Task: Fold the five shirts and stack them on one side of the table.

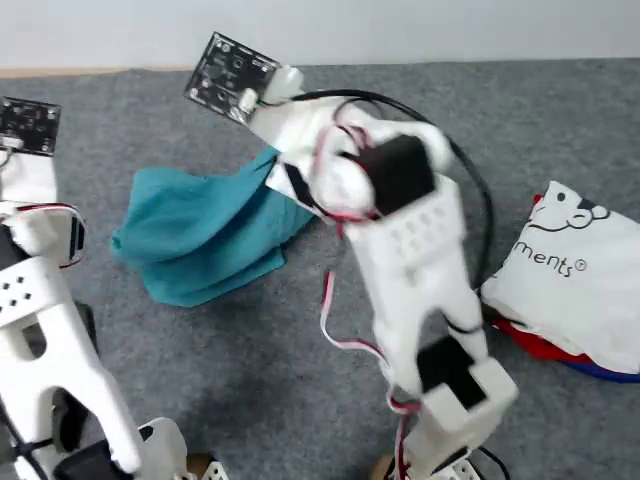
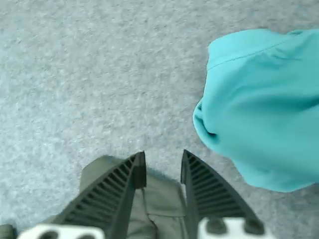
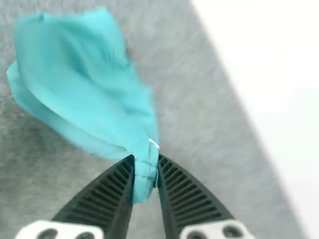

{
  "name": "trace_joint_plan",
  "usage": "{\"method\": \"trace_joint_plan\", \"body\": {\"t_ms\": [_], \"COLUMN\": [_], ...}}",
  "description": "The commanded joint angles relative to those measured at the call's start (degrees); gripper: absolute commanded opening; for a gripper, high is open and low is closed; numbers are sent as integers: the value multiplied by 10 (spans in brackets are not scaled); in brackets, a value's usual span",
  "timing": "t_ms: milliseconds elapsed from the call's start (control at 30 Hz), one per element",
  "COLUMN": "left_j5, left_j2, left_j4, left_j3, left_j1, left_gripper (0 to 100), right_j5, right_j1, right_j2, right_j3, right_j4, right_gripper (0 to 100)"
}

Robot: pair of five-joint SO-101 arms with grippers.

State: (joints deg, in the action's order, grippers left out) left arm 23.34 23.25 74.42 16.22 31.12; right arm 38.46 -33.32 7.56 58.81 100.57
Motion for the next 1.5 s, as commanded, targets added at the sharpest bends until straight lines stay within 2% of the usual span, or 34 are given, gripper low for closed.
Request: {"method": "trace_joint_plan", "body": {"t_ms": [0, 200, 400, 567, 667, 767, 900, 1033, 1233, 1467], "left_j5": [-33, -53, -66, -66, -67, -67, -67, -68, -64, -64], "left_j2": [35, 78, 98, 97, 94, 85, 14, -87, -233, -393], "left_j4": [-4, -4, 17, 51, 51, 42, 8, -18, -9, 6], "left_j3": [12, 48, 55, 55, 55, 55, 52, 32, -76, -211], "left_j1": [-7, -8, -8, -10, -37, -96, -162, -196, -246, -339], "left_gripper": [118, 122, 122, 122, 123, 124, 128, 201, 215, 239], "right_j5": [46, 91, 112, 133, 141, 145, 130, 110, 105, 105], "right_j1": [7, 32, 117, 157, 177, 180, 179, 180, 179, 179], "right_j2": [-88, -160, -196, -213, -212, -218, -227, -244, -302, -372], "right_j3": [31, 27, 29, 28, 26, -16, -76, -165, -302, -417], "right_j4": [21, 22, 19, 21, 22, 22, 22, 22, 22, 20], "right_gripper": [10, 10, 10, 10, 10, 10, 10, 10, 10, 10]}}
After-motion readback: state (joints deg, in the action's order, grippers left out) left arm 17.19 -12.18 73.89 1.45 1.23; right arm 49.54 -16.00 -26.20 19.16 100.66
